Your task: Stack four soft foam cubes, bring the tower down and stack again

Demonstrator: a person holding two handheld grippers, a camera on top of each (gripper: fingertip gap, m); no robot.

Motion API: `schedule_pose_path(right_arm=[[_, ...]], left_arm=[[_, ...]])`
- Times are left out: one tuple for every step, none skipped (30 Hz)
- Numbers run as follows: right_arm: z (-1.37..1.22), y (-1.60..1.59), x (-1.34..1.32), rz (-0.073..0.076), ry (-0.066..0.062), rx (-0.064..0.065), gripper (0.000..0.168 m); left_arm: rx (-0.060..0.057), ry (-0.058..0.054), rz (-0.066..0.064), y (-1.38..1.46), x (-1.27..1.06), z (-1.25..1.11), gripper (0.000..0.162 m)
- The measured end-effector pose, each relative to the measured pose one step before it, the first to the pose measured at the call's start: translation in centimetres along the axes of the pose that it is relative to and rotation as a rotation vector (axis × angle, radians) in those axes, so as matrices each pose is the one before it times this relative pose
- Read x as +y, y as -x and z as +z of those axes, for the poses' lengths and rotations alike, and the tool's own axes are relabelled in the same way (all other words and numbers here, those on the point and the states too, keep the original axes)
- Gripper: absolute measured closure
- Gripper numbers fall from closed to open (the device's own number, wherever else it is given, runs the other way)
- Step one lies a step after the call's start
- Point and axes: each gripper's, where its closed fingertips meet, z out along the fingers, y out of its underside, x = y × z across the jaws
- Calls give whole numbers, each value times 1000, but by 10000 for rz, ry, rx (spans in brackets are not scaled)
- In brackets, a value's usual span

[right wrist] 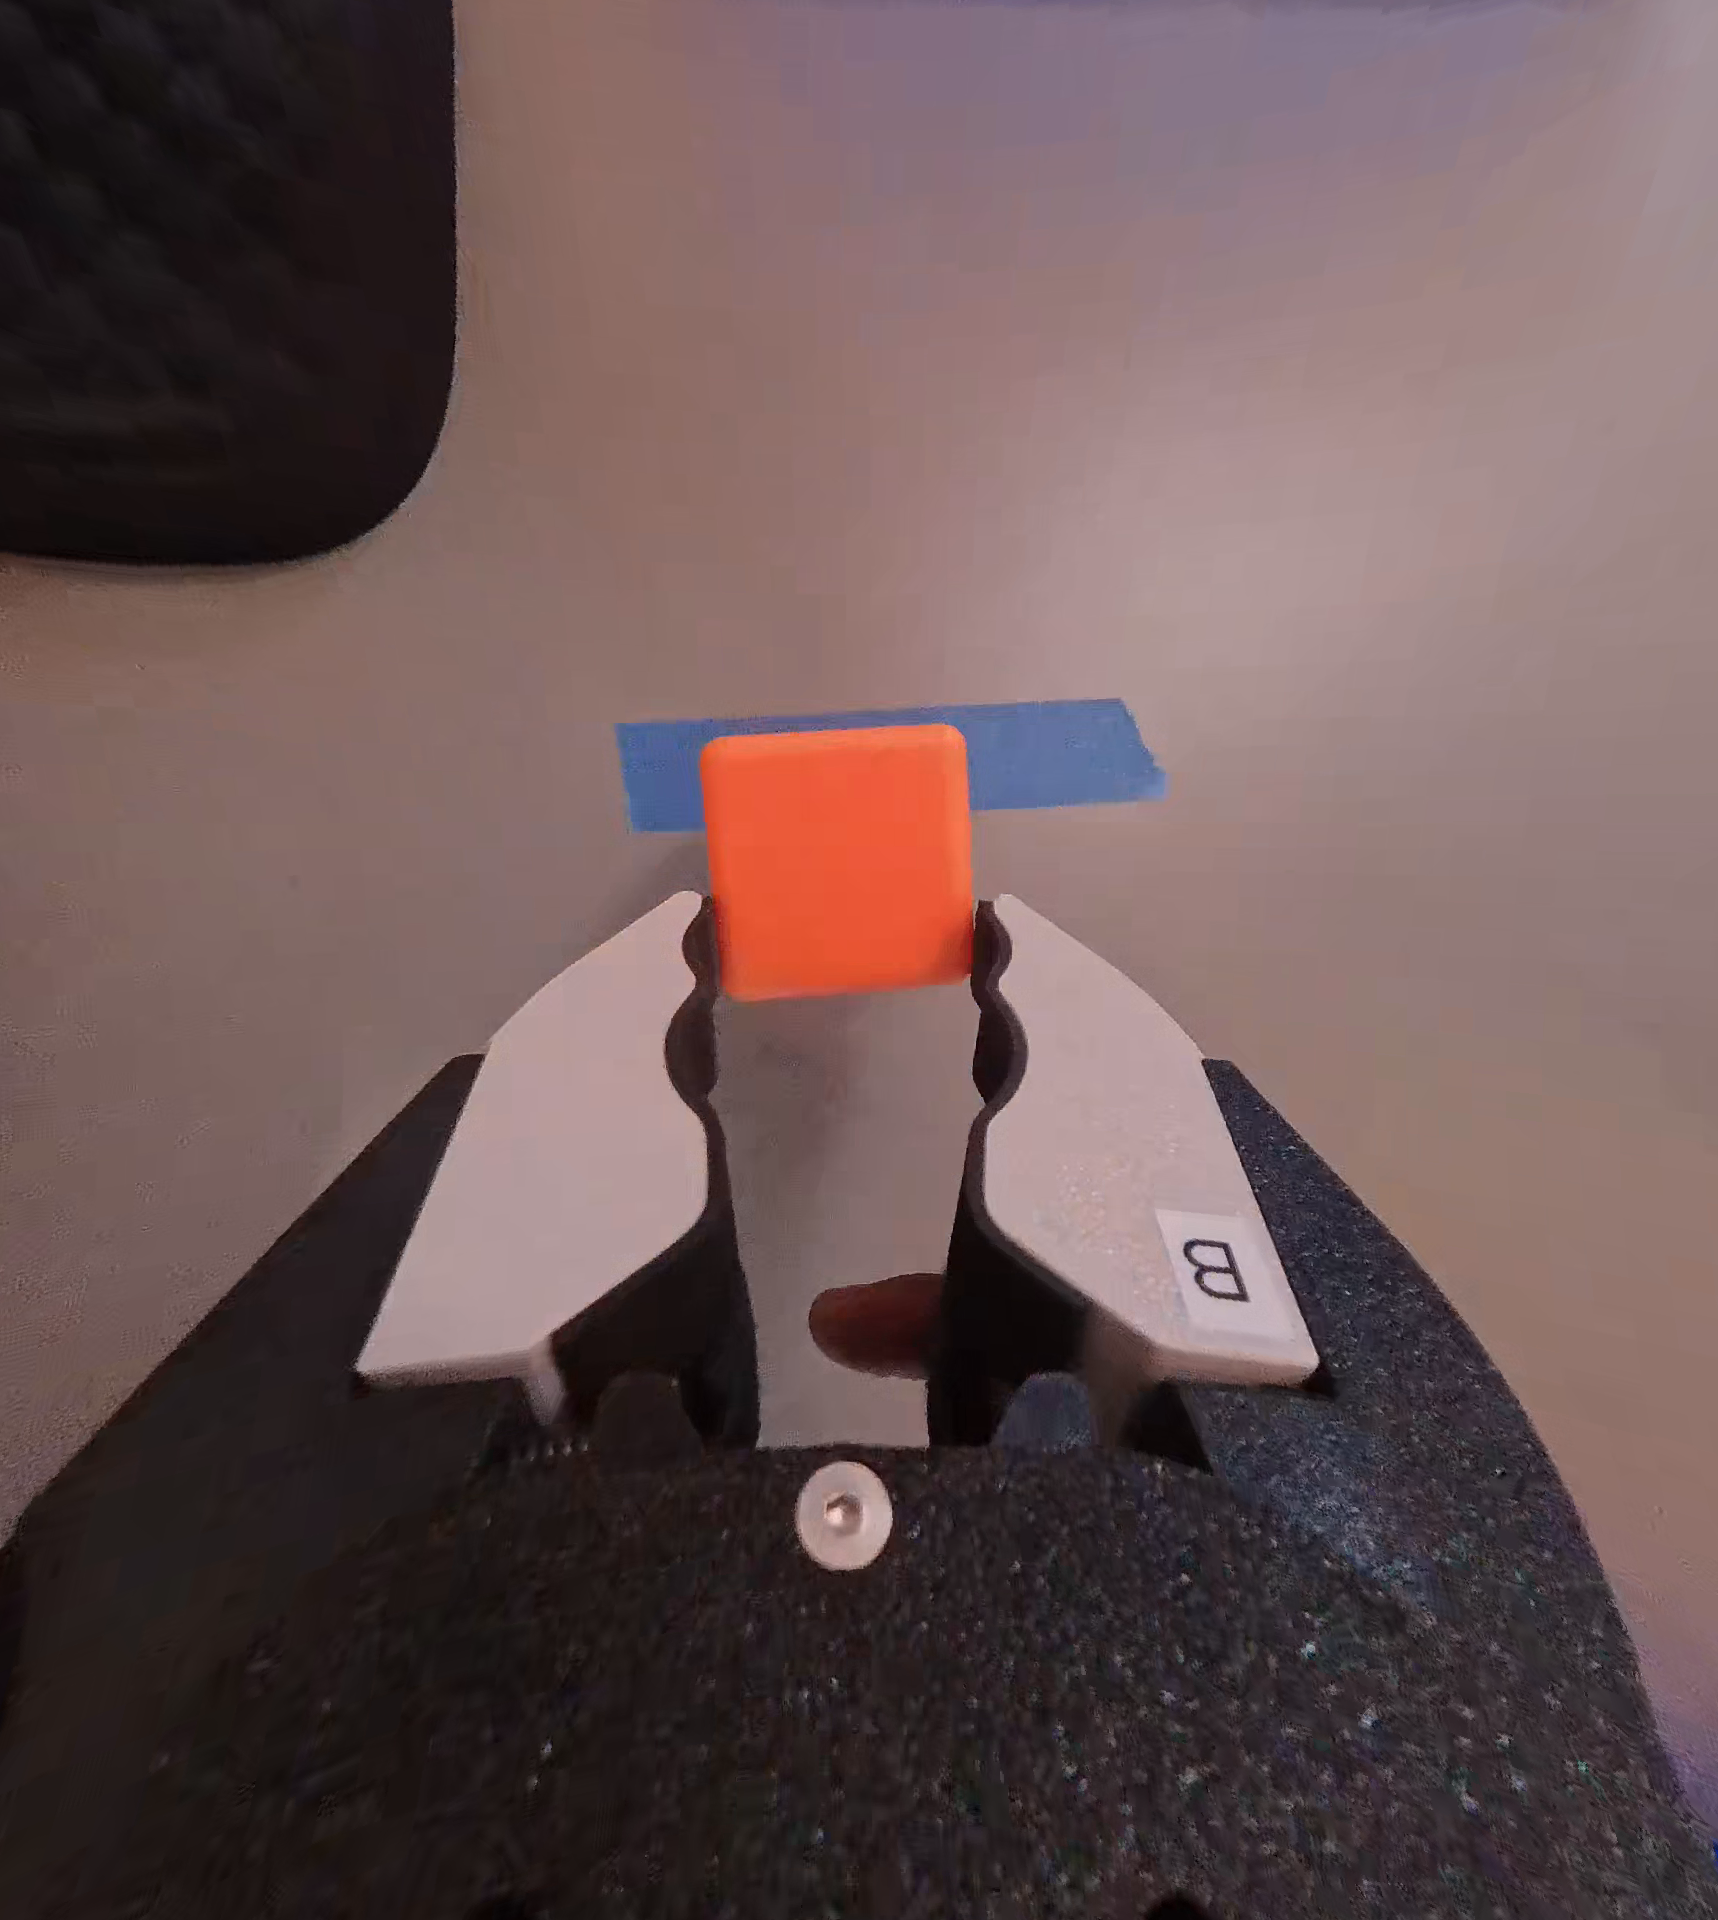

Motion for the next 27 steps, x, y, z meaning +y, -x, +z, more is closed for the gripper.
schedule_pose_path(right_arm=[[218, -55, 225, -52, 238, 51, 122], [169, -45, 228, -85, 252, 45, 122], [145, 20, 101, -50, 164, -16, 121], [124, 28, -16, 24, 79, -44, 122], [114, -14, -64, 26, 35, -13, 122], [100, -30, -67, -11, 19, -2, 122], [76, 35, -16, -26, 32, -22, 122], [68, 68, 12, -26, 40, -26, 122], [53, 45, 19, -47, 40, -22, 122], [51, 27, 22, -57, 43, -14, 122], [73, 1, 31, -33, 62, -11, 122], [81, 29, 32, -31, 69, -20, 122], [56, 59, 9, -35, 45, -27, 122], [35, 69, -11, -1, 16, -23, 121], [37, 38, -47, 36, -6, -14, 121], [30, 8, -51, 42, -30, -5, 122], [-2, -28, -49, 46, -57, 11, 122], [-25, -116, -65, 77, -102, 76, 121], [-81, -129, -109, 134, -161, 103, 118], [-165, -4, -175, 196, -230, 21, 108], [-289, 117, -297, 218, -370, -18, 103], [-389, 169, -475, 187, -556, 0, 98], [-476, 179, -592, 153, -697, -4, 94], [-489, 194, -613, 179, -764, -35, 92], [-440, 197, -577, 246, -761, -84, 93], [-383, 153, -504, 280, -715, -98, 93], [-321, 122, -392, 262, -619, -93, 94]], left_arm=[[-2, -20, -13, 75, 22, -256, 85], [-1, -38, -6, 102, -21, -220, 85], [-2, -59, 3, 77, -34, -197, 85], [12, -32, 11, 46, -1, -149, 85], [-16, 14, 17, 50, 97, -206, 85], [-65, 28, 3, 152, 65, -89, 85], [-60, 51, -6, 151, 94, -74, 85], [-41, 41, -8, 124, 84, -74, 85], [-19, -1, -10, 64, 34, -85, 85], [3, -1, -20, 62, 20, -93, 85], [-13, -3, -35, 83, 9, -95, 85], [-52, 13, -36, 133, 21, -111, 85], [-73, 28, -34, 173, 25, -85, 85], [-78, 30, -45, 189, 64, -113, 85], [-94, 28, -71, 206, 32, -114, 85], [-101, 36, -85, 264, 52, -102, 85], [-133, 59, -95, 342, 83, -182, 85], [-196, 103, -109, 547, 120, -185, 84], [-289, 129, -167, 855, 133, -264, 82], [-339, 141, -227, 1073, 149, -360, 81], [-352, 131, -285, 1311, 95, -328, 81], [-307, 161, -274, 1511, 194, -217, 81], [-283, 259, -313, 1749, 386, -109, 81], [-403, 480, -394, 2073, 674, 62, 81], [-655, 654, -337, 2461, 880, 242, 81], [-712, 638, -197, 2462, 858, 501, 81], [-463, 635, -123, 2023, 852, 798, 81]])
